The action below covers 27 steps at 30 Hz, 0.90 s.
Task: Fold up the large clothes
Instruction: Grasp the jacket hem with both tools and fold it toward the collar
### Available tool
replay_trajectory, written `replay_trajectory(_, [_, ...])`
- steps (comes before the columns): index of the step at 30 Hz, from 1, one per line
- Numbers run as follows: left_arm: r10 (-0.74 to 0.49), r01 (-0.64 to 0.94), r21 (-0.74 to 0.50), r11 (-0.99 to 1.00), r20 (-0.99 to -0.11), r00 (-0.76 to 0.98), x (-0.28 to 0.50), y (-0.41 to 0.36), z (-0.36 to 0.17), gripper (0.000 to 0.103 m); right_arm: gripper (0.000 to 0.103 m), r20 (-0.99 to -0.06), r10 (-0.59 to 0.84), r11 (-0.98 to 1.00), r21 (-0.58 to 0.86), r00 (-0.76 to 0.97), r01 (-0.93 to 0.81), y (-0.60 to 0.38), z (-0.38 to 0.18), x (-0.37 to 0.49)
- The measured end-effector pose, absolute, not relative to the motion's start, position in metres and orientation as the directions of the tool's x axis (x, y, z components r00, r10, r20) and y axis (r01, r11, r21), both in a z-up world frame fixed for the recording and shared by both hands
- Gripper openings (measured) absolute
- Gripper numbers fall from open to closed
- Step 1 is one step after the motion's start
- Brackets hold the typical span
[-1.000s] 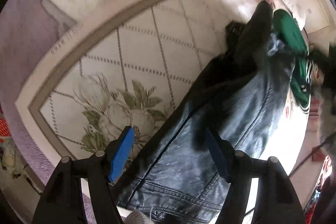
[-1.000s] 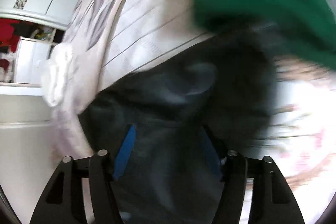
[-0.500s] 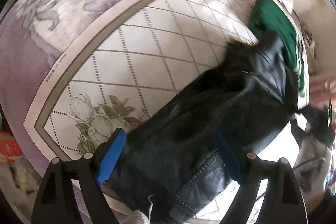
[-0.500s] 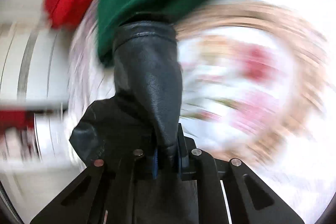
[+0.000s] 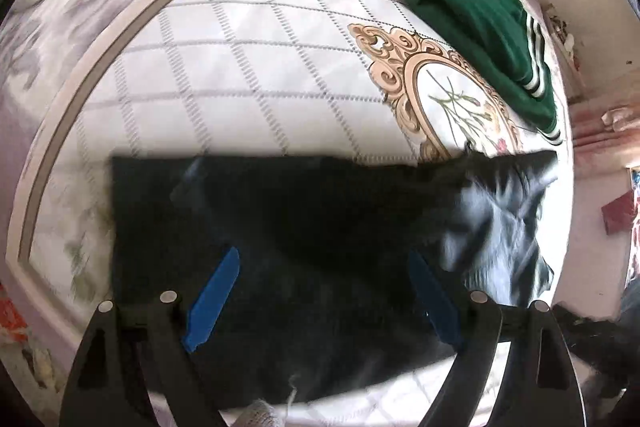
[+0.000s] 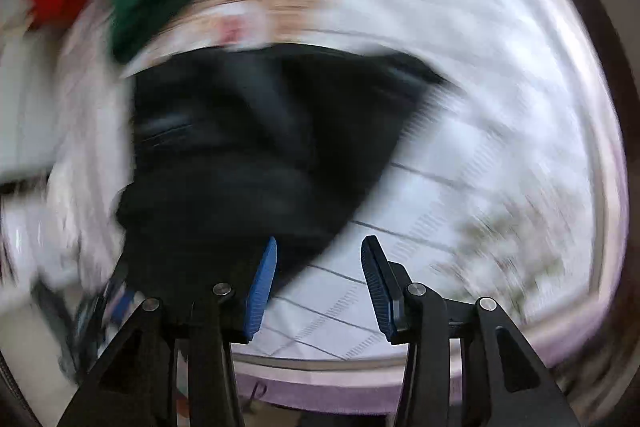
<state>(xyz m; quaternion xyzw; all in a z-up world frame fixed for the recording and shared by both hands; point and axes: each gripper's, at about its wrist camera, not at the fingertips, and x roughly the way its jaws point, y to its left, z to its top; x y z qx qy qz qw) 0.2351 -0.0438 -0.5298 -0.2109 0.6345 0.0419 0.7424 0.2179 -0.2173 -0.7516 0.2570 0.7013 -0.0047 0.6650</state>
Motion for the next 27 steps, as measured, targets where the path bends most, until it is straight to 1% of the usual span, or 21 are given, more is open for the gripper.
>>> replay_trajectory(1, [-0.202, -0.347, -0.252, 0.903, -0.963, 0.176, 0.246, -0.043, -0.542, 0.086, 0.046, -0.910, 0.411, 0.867, 0.406, 0.045, 0.290, -0.198, -0.746, 0.238])
replay_trajectory(3, [-0.216, -0.380, -0.250, 0.890, -0.968, 0.131, 0.264, -0.041, -0.567, 0.086, 0.046, -0.868, 0.493, 0.839, 0.493, 0.061, 0.231, -0.152, -0.753, 0.277])
replay_trajectory(4, [-0.229, -0.405, -0.253, 0.878, -0.967, 0.109, 0.271, -0.036, -0.581, 0.088, 0.044, -0.859, 0.509, 0.831, 0.508, 0.059, 0.225, -0.145, -0.762, 0.285])
replay_trajectory(5, [-0.239, -0.417, -0.258, 0.872, -0.966, 0.099, 0.272, -0.034, -0.588, 0.089, 0.039, -0.849, 0.525, 0.823, 0.524, 0.056, 0.222, -0.133, -0.773, 0.300])
replay_trajectory(6, [-0.247, -0.424, -0.264, 0.866, -0.964, 0.094, 0.274, -0.032, -0.594, 0.089, 0.031, -0.863, 0.502, 0.837, 0.501, 0.056, 0.218, -0.126, -0.785, 0.320])
replay_trajectory(7, [-0.252, -0.425, -0.272, 0.864, -0.962, 0.104, 0.274, -0.031, -0.596, 0.089, 0.028, -0.888, 0.457, 0.866, 0.455, 0.041, 0.209, -0.127, -0.797, 0.328])
replay_trajectory(8, [-0.252, -0.421, -0.275, 0.864, -0.961, 0.112, 0.274, -0.030, -0.594, 0.089, 0.024, -0.910, 0.412, 0.888, 0.409, 0.032, 0.209, -0.126, -0.813, 0.340])
replay_trajectory(9, [-0.251, -0.416, -0.277, 0.866, -0.961, 0.117, 0.273, -0.030, -0.592, 0.089, 0.020, -0.919, 0.395, 0.893, 0.388, 0.018, 0.226, -0.124, -0.831, 0.344])
replay_trajectory(11, [-0.230, -0.405, -0.254, 0.878, -0.967, 0.108, 0.270, -0.030, -0.585, 0.089, 0.020, -0.907, 0.422, 0.869, 0.405, 0.001, 0.283, -0.137, -0.851, 0.348])
replay_trajectory(13, [-0.200, -0.396, -0.229, 0.889, -0.973, 0.115, 0.263, -0.028, -0.568, 0.089, 0.019, -0.892, 0.452, 0.852, 0.423, -0.027, 0.308, -0.150, -0.841, 0.346])
replay_trajectory(15, [-0.158, -0.364, -0.201, 0.909, -0.977, 0.146, 0.256, -0.031, -0.544, 0.089, 0.020, -0.913, 0.407, 0.886, 0.384, -0.036, 0.260, -0.154, -0.819, 0.345])
replay_trajectory(16, [-0.147, -0.352, -0.195, 0.916, -0.976, 0.158, 0.254, -0.036, -0.534, 0.089, 0.020, -0.928, 0.372, 0.907, 0.361, -0.010, 0.217, -0.156, -0.806, 0.344])
replay_trajectory(17, [-0.131, -0.339, -0.182, 0.923, -0.977, 0.168, 0.250, -0.040, -0.524, 0.089, 0.020, -0.930, 0.366, 0.915, 0.364, 0.019, 0.172, -0.158, -0.794, 0.337])
replay_trajectory(20, [-0.097, -0.320, -0.148, 0.936, -0.981, 0.171, 0.247, -0.047, -0.519, 0.089, 0.020, -0.900, 0.436, 0.896, 0.436, 0.016, 0.081, -0.150, -0.771, 0.318])
replay_trajectory(22, [-0.090, -0.327, -0.132, 0.936, -0.986, 0.139, 0.251, -0.048, -0.531, 0.089, 0.020, -0.887, 0.461, 0.887, 0.460, -0.039, 0.029, -0.126, -0.780, 0.321])
replay_trajectory(24, [-0.111, -0.344, -0.143, 0.928, -0.987, 0.113, 0.257, -0.051, -0.544, 0.089, 0.020, -0.887, 0.453, 0.891, 0.454, -0.089, -0.001, -0.108, -0.799, 0.318])
replay_trajectory(25, [-0.111, -0.347, -0.141, 0.927, -0.988, 0.105, 0.257, -0.050, -0.548, 0.089, 0.020, -0.910, 0.394, 0.916, 0.400, -0.134, -0.020, -0.097, -0.820, 0.318])
replay_trajectory(27, [-0.099, -0.345, -0.128, 0.930, -0.990, 0.102, 0.260, -0.049, -0.550, 0.089, 0.019, -0.935, 0.329, 0.940, 0.338, -0.135, -0.051, -0.088, -0.838, 0.319])
